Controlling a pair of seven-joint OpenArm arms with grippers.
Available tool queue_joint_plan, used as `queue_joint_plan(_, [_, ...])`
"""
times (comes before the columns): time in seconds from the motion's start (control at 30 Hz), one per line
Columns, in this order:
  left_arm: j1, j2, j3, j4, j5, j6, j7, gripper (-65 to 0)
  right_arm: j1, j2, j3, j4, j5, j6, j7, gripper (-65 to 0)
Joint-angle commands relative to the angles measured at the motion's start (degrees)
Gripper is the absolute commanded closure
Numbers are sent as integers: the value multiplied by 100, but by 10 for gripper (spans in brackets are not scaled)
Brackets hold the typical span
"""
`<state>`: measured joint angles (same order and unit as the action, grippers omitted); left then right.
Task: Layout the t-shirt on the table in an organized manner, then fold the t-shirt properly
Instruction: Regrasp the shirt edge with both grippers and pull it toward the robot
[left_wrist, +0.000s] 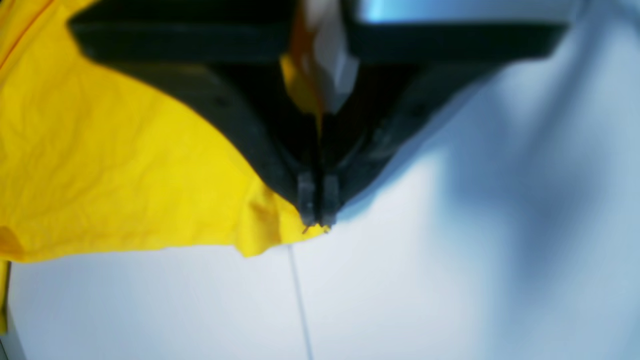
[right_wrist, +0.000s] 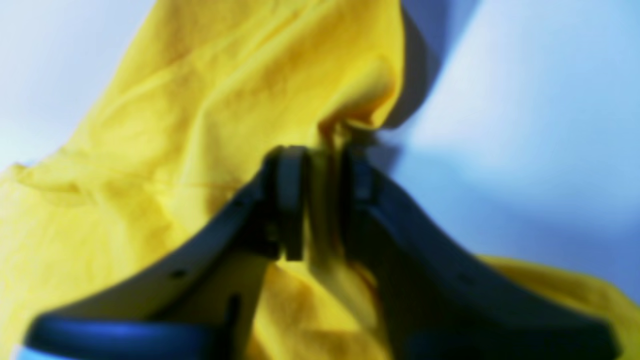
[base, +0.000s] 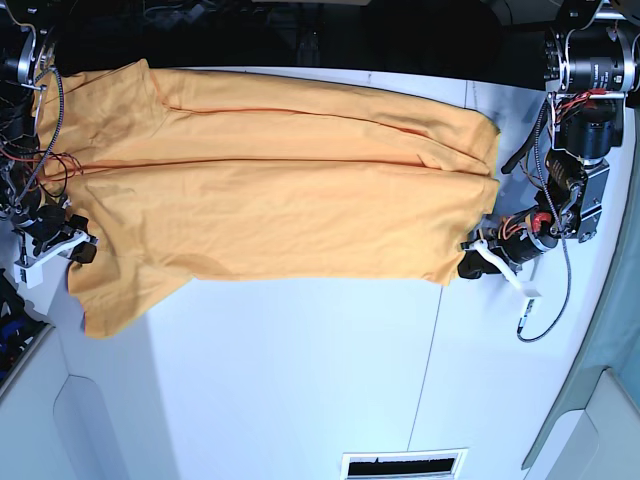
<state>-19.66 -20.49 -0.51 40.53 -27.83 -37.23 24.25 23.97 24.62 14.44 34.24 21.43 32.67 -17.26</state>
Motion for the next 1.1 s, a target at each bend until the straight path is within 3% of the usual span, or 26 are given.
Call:
queue_joint_plan(0.0, [-98,-50,160,50,52,-149,175,0,127,90,11,81,66,63,52,-43])
queue_joint_plan(0.03, [-101,-50,321,50,50,-277,205,0,129,90,11,87,68,63,55,0])
queue_joint_plan(0.13, [-170,-74,675,136,-20,-277,446,0,138,101,11,223,68,85,55,0])
queue_joint_plan(0.3, [-177,-332,772,901,-833,-277,1049,0,122,258,11,763,162,101,2,0])
queue_joint_plan(0.53, [-177,-962,772,2105,-1576,-277,1353,0,122,621,22,1784,1172,103,-903,0])
queue_joint_plan(0.8, [-243,-1080,772,2400,-1602,-277,1305,0,122,741,22,2557,1663,101,-1611,0])
queue_joint_plan(1.07, [-505,-1082,767,2400,-1008,-277,811,0,122,743,129,2581,1716,98,-1624,0])
